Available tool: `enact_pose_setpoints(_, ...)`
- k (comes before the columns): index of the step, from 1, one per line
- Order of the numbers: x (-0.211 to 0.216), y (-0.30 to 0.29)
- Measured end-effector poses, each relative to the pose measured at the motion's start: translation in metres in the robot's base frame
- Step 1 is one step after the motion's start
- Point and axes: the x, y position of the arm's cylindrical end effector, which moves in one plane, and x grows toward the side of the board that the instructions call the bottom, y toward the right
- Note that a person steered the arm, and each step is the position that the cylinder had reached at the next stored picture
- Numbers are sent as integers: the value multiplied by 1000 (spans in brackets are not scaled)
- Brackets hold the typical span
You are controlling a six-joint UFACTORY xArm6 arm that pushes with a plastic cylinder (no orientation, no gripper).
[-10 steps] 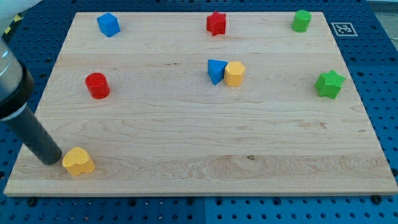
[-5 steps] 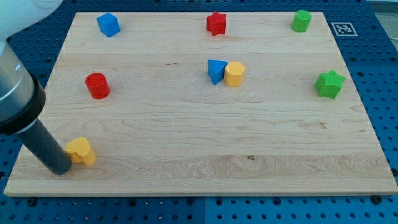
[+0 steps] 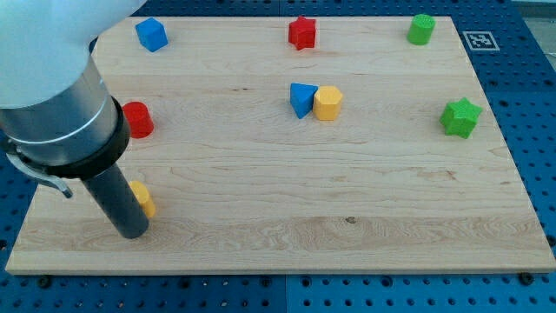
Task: Slide the heart vertically below the triangle
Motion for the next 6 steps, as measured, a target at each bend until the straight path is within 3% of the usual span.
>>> enact_pose_setpoints(2,-23,-56)
enact_pose_setpoints(6,-17,38)
